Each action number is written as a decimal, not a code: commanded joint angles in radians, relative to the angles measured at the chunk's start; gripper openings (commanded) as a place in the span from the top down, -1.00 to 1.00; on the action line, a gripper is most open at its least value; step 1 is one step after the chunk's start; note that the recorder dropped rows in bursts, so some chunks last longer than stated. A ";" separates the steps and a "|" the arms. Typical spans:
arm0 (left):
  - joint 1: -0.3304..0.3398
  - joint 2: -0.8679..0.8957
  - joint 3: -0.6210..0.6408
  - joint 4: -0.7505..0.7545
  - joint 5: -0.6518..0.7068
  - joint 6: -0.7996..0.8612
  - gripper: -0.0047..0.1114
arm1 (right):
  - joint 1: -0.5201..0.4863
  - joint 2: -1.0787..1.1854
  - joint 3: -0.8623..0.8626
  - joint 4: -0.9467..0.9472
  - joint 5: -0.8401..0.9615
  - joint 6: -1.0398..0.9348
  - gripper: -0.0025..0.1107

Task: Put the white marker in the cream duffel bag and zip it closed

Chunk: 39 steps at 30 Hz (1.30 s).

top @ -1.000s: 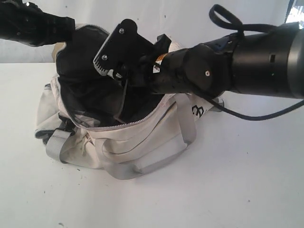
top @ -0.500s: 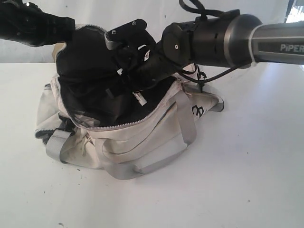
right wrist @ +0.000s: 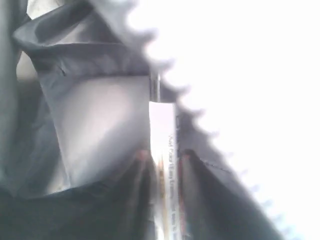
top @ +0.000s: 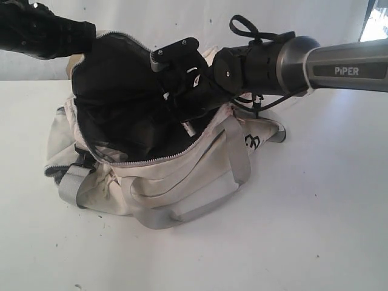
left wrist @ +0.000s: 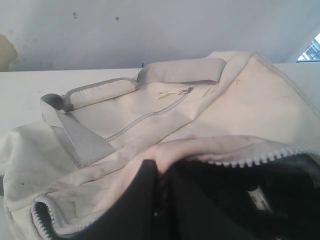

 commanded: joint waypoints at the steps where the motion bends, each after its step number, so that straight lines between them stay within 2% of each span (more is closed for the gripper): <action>1: 0.005 -0.004 -0.010 -0.015 -0.019 -0.006 0.92 | -0.005 -0.001 -0.005 0.014 -0.016 0.006 0.14; 3: 0.005 -0.004 -0.010 -0.015 -0.019 -0.006 0.92 | -0.005 -0.001 -0.005 0.018 -0.016 0.023 -0.02; 5: 0.005 -0.004 -0.010 -0.015 -0.019 -0.006 0.92 | -0.005 -0.001 -0.005 0.020 -0.016 0.035 -0.06; 16: 0.005 -0.004 -0.010 -0.015 -0.024 -0.006 0.92 | -0.005 -0.019 -0.005 0.027 0.044 0.040 -0.02; 25: 0.005 -0.004 -0.010 -0.015 -0.024 -0.006 0.92 | -0.005 -0.139 -0.005 0.060 0.268 0.040 0.25; 29: 0.005 -0.004 -0.010 -0.015 -0.019 -0.006 0.92 | -0.005 -0.200 -0.005 0.096 0.366 0.044 0.45; 35: 0.005 -0.004 -0.010 -0.013 -0.014 -0.006 0.92 | -0.005 -0.270 -0.005 0.091 0.516 0.044 0.88; 39: 0.005 -0.004 -0.010 -0.009 0.010 -0.006 0.92 | -0.005 -0.304 -0.005 0.070 0.617 0.044 0.96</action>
